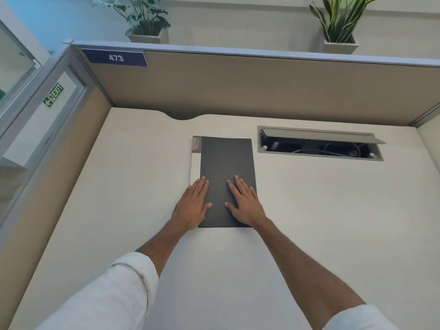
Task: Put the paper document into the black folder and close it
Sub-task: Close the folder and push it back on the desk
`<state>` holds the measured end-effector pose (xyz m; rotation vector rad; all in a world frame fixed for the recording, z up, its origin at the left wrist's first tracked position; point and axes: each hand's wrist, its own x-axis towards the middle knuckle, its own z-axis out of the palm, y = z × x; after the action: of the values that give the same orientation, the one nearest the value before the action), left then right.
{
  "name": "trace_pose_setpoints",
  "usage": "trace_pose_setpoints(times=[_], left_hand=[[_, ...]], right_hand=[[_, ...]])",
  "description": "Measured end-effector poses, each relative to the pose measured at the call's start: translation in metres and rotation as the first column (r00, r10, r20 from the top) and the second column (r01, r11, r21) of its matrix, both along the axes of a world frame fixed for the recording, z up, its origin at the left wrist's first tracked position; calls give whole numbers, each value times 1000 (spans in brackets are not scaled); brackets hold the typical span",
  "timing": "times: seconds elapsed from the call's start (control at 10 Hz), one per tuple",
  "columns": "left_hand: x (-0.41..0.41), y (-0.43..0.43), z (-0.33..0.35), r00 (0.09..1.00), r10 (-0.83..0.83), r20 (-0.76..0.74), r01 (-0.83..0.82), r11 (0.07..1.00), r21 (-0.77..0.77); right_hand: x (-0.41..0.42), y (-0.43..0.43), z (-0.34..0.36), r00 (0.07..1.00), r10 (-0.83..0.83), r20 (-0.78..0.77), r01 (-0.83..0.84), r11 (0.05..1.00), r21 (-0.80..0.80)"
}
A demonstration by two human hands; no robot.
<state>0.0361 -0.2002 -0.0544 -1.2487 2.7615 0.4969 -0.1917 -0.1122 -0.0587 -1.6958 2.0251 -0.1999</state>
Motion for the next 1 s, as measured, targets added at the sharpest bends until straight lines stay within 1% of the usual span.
trace_pose_setpoints(times=[0.4, 0.7, 1.0], left_hand=[[-39, -87, -3, 999, -36, -11, 35, 999, -18], [-56, -117, -3, 999, -41, 7, 41, 999, -22], [-64, -127, 0, 999, -40, 19, 40, 999, -8]], right_hand=[[-36, -77, -5, 999, -37, -2, 37, 999, -13], [-52, -106, -8, 999, -43, -6, 42, 999, -23], [-59, -119, -9, 999, -46, -13, 45, 999, -9]])
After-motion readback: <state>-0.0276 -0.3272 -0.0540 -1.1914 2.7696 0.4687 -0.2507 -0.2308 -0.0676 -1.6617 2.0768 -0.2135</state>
